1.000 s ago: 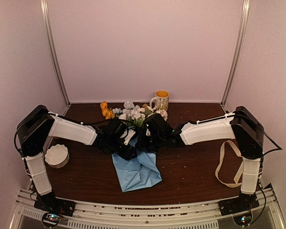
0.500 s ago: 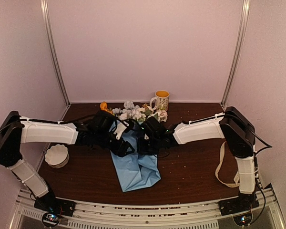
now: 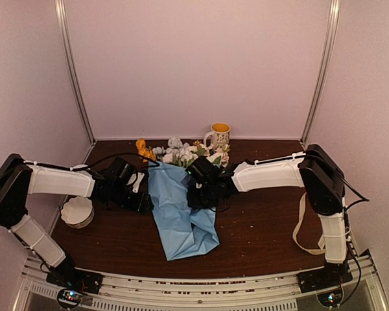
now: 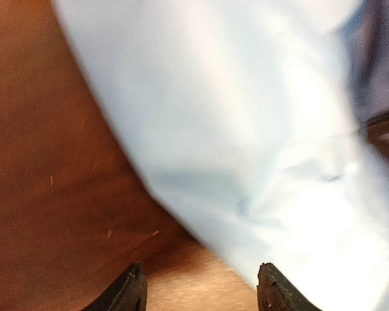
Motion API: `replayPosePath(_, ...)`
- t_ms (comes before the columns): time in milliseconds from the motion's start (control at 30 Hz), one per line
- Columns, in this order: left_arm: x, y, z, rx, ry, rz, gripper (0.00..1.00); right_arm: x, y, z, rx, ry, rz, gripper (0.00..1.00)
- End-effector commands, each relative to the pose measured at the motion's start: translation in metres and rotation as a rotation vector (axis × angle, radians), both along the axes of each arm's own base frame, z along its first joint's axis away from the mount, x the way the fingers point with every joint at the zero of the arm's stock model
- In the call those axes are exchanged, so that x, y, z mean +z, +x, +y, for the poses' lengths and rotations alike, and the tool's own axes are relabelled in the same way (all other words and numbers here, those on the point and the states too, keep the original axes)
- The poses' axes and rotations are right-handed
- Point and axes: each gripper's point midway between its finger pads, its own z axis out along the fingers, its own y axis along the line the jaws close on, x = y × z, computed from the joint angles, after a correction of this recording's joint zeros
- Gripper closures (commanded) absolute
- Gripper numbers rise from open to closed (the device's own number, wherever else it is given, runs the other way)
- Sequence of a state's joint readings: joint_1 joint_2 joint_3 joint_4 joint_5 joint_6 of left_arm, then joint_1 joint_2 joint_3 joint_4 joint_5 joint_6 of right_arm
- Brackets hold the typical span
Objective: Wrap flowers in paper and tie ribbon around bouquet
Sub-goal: Fold the two-thirds-folded wrapping paper at the center of the board.
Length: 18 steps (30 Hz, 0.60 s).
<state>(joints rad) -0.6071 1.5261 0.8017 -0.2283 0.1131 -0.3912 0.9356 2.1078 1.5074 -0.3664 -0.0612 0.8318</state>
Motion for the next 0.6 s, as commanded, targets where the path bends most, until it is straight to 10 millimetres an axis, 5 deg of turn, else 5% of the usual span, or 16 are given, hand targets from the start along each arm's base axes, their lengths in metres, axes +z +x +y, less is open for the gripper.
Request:
replayPosePath(0, -0.026, -0.003, 0.001, 0.077, -0.039, 0.071, 0.38, -0.008, 0.001, -0.02, -0.024, -0.173, -0.037, 1.0)
replayPosePath(233, -0.046, 0.003, -0.009, 0.076, -0.051, 0.089, 0.39, 0.006, 0.003, -0.02, -0.001, -0.415, -0.151, 1.0)
replayPosePath(567, -0.046, 0.0, -0.032, 0.009, -0.074, 0.063, 0.5, 0.059, -0.004, -0.001, 0.052, -0.643, -0.408, 1.0)
